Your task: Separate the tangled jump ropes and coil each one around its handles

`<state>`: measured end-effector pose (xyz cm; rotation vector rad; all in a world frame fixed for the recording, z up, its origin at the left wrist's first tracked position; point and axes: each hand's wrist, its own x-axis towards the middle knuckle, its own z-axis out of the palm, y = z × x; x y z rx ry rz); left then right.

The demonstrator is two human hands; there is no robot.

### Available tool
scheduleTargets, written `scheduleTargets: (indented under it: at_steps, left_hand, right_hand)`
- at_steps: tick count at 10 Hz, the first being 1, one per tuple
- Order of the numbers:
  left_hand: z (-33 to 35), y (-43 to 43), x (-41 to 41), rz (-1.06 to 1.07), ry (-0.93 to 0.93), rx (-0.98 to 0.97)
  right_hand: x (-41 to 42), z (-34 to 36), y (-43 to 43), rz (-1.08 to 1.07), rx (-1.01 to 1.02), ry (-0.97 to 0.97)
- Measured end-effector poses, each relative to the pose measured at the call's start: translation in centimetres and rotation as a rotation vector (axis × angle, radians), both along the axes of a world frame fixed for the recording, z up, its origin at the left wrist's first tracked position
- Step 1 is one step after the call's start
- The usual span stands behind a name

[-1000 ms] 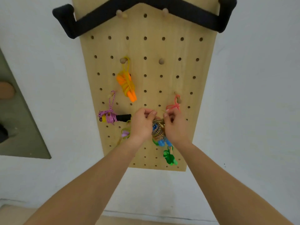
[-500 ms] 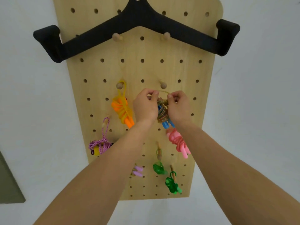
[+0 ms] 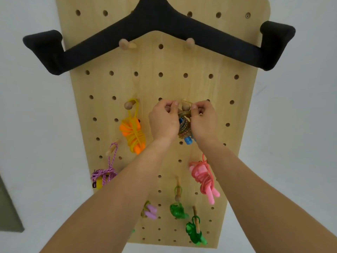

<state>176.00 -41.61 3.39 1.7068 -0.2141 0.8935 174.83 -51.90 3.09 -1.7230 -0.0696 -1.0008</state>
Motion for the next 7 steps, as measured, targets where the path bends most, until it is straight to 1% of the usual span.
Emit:
scheduleTargets:
  at_steps: [2,4,5,6,7]
  left_hand:
    - [0.1,0.0,2.0,-0.099,0.104,0.007]
    - [0.1,0.8,4.5,-0.272,0.255,-0.064]
    - [0.3,1.1,4.1,-0.311,0.252,-0.030]
    - [-0.1,2.0,2.7,-0.213,0.206,0.147]
    - [-0.9,3.6,1.4,-0.099,0.190,0.300]
  right_hand:
    - [1.5,-0.2,-0.5,0.038,-0.012,0.032]
    - [1.9,0.6,-1.1,0.049,-0.079,0.113]
    - [1.5,0.9,-1.3,0.026,-0.107,0.140]
    - [0.6,0.6,-1.6,-0.035,-0.116,0.158]
    - [-0.7,0.2,-1.7,-0.099,-0.153,0.220]
